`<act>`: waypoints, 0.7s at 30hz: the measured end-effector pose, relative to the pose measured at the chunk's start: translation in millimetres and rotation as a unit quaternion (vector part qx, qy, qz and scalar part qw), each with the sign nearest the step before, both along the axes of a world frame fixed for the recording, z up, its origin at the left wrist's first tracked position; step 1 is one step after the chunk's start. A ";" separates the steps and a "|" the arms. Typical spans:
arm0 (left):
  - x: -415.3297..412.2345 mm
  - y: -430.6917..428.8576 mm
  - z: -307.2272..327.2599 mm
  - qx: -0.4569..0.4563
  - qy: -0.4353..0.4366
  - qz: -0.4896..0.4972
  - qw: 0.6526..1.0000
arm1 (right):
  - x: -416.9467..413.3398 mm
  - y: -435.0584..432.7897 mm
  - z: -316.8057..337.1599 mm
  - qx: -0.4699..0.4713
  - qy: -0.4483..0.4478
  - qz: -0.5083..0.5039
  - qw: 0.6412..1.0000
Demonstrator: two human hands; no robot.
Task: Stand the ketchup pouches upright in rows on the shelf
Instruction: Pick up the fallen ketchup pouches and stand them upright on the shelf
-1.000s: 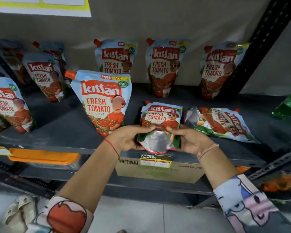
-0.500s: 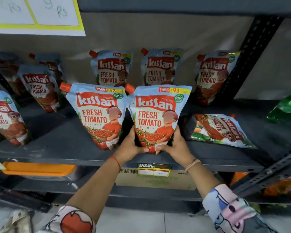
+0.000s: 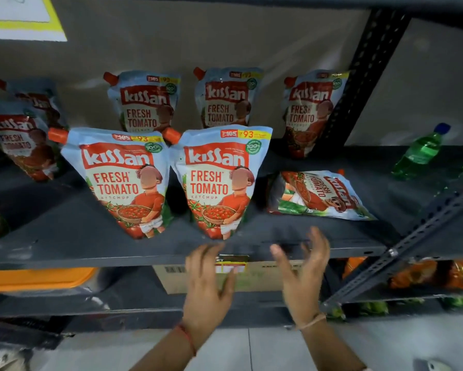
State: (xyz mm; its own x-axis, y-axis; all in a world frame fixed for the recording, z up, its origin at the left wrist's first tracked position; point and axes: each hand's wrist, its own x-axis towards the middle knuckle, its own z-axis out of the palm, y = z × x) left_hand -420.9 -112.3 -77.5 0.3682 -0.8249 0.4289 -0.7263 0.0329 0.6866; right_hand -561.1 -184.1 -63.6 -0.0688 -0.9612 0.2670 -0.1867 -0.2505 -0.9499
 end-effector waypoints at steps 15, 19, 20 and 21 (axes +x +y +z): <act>-101.7 -123.7 65.4 0.139 0.488 0.033 0.861 | -37.5 -93.7 48.4 0.401 -0.349 0.008 0.847; -94.6 -110.6 61.6 0.153 0.548 -0.003 0.822 | -63.0 -99.6 47.3 0.436 -0.286 0.019 0.853; -90.5 -113.8 64.5 0.170 0.550 0.014 0.818 | -68.9 -101.6 46.0 0.444 -0.266 0.024 0.855; -85.7 -118.3 64.2 0.180 0.534 0.040 0.825 | -73.5 -101.2 46.2 0.450 -0.248 0.031 0.857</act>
State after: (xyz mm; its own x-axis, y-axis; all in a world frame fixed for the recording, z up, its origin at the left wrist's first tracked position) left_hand -506.6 -230.5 -13.4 0.4369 -0.7830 -0.4428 0.3102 -0.3310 0.8912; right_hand -634.7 -285.3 -17.4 0.1003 -0.7687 -0.6317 0.2839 0.6306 -0.7223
